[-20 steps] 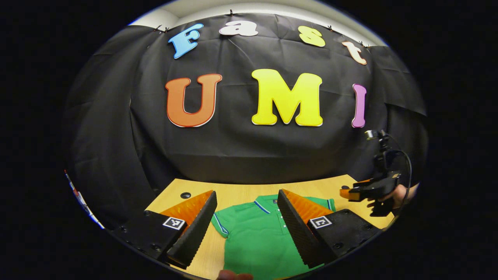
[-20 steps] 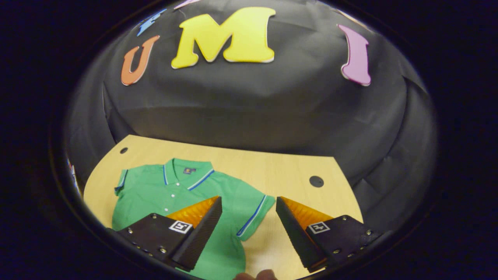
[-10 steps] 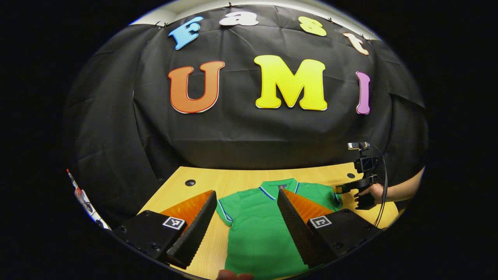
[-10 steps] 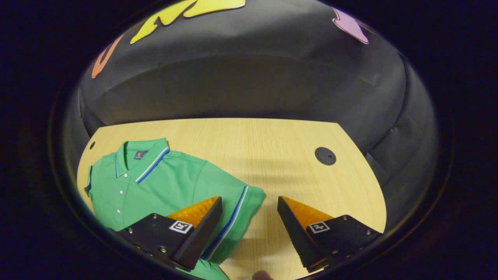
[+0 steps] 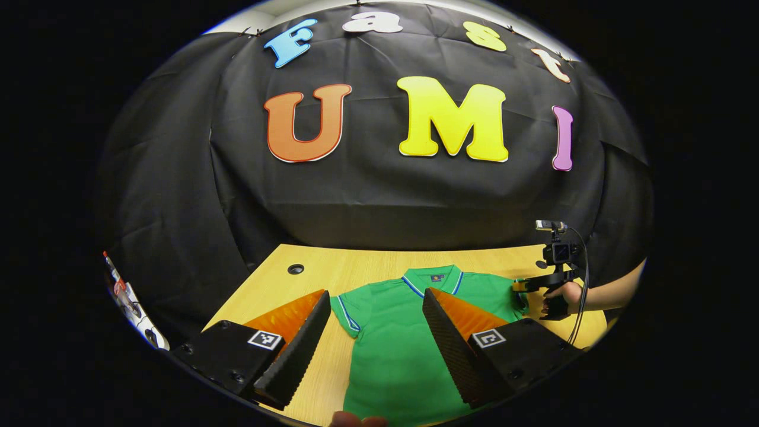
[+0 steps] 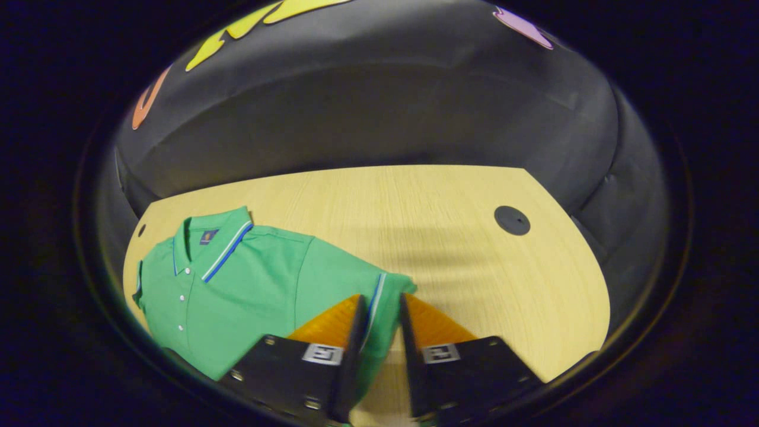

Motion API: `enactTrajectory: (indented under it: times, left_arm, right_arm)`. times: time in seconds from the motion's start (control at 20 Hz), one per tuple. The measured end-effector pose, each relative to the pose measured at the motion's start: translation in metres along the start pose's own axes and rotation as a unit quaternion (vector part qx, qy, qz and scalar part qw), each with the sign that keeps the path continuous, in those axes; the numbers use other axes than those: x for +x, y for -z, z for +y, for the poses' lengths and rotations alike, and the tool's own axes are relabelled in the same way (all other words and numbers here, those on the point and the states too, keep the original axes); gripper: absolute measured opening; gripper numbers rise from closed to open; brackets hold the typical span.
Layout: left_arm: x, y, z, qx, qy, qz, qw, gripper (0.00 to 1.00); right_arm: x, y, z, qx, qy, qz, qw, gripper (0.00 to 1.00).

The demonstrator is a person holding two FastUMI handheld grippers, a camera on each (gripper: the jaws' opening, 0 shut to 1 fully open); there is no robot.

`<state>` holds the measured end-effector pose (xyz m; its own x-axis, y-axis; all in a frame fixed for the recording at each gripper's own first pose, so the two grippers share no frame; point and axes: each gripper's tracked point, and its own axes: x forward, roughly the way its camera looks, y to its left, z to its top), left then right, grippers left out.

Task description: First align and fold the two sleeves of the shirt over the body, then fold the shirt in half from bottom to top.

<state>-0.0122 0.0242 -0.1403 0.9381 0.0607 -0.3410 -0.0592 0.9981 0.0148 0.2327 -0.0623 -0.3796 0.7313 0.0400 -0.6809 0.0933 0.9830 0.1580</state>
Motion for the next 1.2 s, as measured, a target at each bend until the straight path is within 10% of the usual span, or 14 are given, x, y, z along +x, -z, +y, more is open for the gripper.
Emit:
enactTrajectory:
  times: [0.3, 1.2]
  left_arm:
    - [-0.003, 0.004, 0.005, -0.002, -0.005, 0.004, 1.0, 1.0]
    - [-0.003, 0.012, 0.032, -0.044, -0.015, -0.016, 0.999, 1.0]
  right_arm:
    - [-0.005, -0.005, 0.006, 0.018, -0.013, -0.004, 1.0, 0.04]
    - [-0.079, -0.061, 0.104, -0.003, -0.082, -0.057, 0.995, 0.04]
